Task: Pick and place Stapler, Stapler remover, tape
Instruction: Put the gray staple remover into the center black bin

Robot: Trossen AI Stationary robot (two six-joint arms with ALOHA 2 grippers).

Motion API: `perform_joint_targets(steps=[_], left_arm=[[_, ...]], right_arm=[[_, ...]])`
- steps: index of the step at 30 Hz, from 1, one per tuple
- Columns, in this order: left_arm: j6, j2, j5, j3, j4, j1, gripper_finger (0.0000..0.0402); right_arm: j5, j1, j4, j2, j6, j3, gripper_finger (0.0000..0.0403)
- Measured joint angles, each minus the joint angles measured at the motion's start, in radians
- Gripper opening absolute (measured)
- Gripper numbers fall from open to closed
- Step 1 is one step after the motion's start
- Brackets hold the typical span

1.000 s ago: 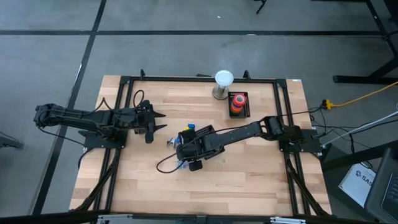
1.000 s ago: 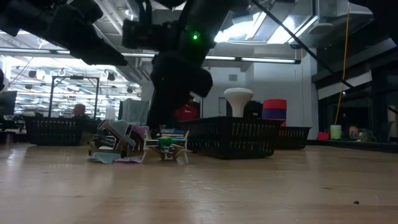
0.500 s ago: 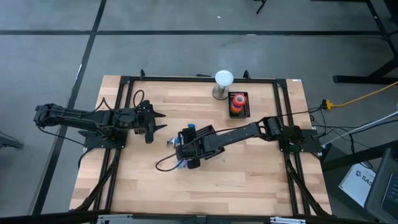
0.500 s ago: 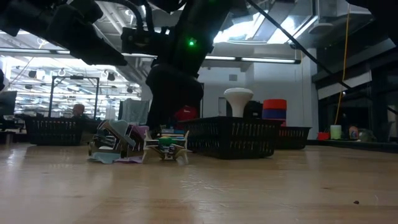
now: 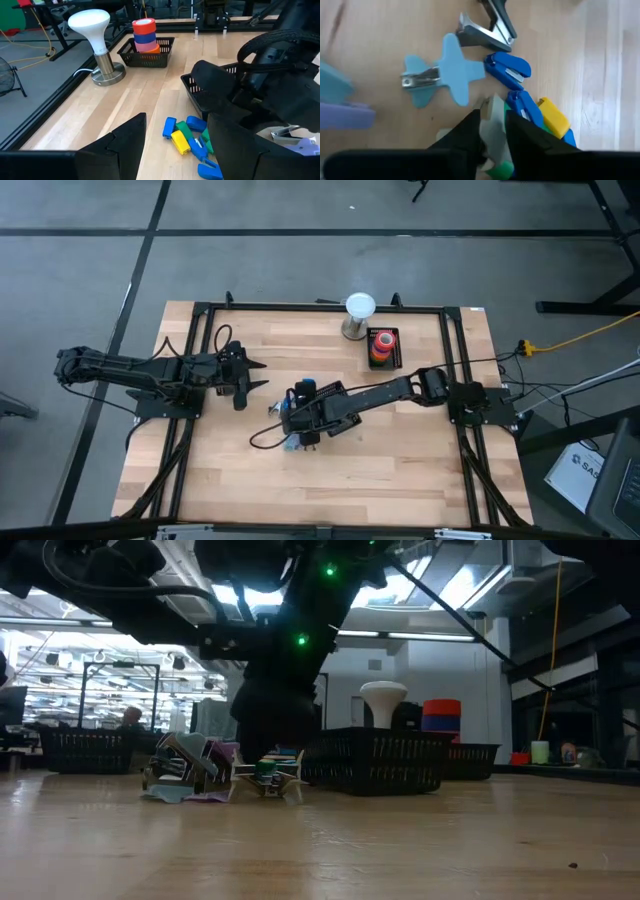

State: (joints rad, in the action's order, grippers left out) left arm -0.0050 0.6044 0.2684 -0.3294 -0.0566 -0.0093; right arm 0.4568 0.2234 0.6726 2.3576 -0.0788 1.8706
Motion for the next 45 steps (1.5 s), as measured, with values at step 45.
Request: perform_joint_targets(steps=[45], left_arm=[[0.000,0.000,0.000,0.000,0.001,0.000,0.0210]], right_arm=[[0.161,0.042,0.436,-0.136,0.285,0.110,0.0003]])
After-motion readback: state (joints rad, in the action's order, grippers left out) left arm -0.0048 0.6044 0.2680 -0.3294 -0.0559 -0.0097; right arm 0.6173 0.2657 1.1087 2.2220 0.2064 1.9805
